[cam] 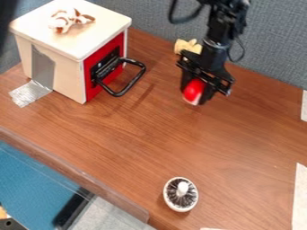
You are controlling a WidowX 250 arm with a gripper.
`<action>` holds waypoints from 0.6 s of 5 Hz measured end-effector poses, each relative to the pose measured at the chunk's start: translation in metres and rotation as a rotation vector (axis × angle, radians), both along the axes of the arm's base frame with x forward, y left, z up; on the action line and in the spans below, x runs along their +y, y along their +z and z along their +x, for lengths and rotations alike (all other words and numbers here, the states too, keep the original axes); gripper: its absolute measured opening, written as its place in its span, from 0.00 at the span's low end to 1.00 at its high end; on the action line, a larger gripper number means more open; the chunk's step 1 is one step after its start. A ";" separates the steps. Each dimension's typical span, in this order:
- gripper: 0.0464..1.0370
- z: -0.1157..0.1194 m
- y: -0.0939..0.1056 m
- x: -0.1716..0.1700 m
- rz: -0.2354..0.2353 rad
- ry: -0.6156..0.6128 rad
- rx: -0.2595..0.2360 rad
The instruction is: Moving rubber object from top center to bottom center of table
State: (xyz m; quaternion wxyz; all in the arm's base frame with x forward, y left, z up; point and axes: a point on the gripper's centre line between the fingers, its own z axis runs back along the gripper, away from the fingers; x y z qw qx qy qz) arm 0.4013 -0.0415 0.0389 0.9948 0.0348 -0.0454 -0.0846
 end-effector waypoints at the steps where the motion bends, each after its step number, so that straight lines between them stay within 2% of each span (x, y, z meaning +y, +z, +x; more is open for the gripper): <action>1: 0.53 -0.048 0.013 0.019 0.007 -0.040 -0.002; 2: 0.53 -0.096 0.008 0.037 -0.005 -0.032 0.019; 3: 0.53 -0.139 -0.013 0.050 -0.003 -0.022 0.058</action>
